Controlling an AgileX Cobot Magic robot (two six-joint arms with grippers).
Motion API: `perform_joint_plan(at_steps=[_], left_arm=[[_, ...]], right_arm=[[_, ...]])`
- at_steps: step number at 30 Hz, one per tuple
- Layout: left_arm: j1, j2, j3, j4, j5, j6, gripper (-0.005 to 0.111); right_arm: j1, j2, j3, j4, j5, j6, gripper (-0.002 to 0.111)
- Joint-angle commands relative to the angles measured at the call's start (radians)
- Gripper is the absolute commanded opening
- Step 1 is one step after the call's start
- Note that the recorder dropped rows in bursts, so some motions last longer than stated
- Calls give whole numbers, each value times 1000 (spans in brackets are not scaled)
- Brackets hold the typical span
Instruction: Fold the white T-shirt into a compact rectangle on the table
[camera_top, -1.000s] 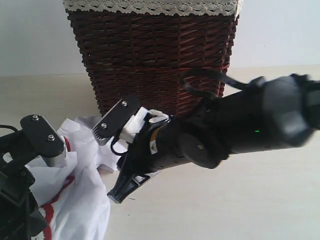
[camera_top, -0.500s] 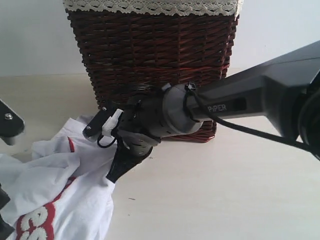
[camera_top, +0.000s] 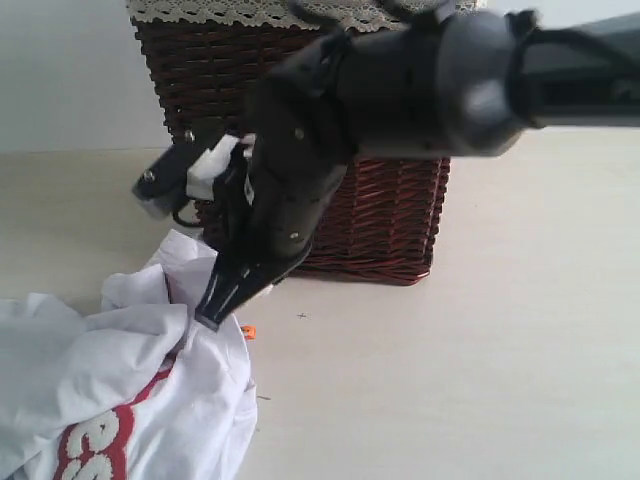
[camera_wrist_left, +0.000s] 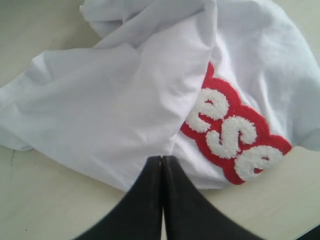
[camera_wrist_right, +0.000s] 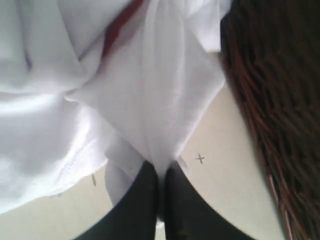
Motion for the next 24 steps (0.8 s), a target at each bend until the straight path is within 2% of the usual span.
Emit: perform_joint_plan(at_steps=[1,4,9,11,13,15,19,21,24], left_arm=[[-3,-7,4,-14,-12,11,0],[-3,-7,4,-95,-39,90,0],[-3,-7,4,-426,-83,441,0],[-3,-7,4,-518,-95,532,3],[-3,-7,15,-595,-124,636,11],[-3,-7,45,-659,-178,729,25],[-3,-7,106,-630,-225,743,51],[-3,-7,122,-625,-225,743,57],[-3,-7,122,-629,-227,743,57]], right_arm=[[-1,-148,-7,45,28,-47,0],[-1,-246,-7,41,38,-54,0],[-1,-346,-40,46,40,-59,0],[-1,-357,-58,46,42,-57,0],[-1,-357,-70,46,56,-57,0],[-1,-357,-72,46,58,-57,0],[-1,-342,-72,11,77,-57,1],[-1,-319,-72,-29,121,-28,8],[-1,-268,-72,-167,203,99,26]])
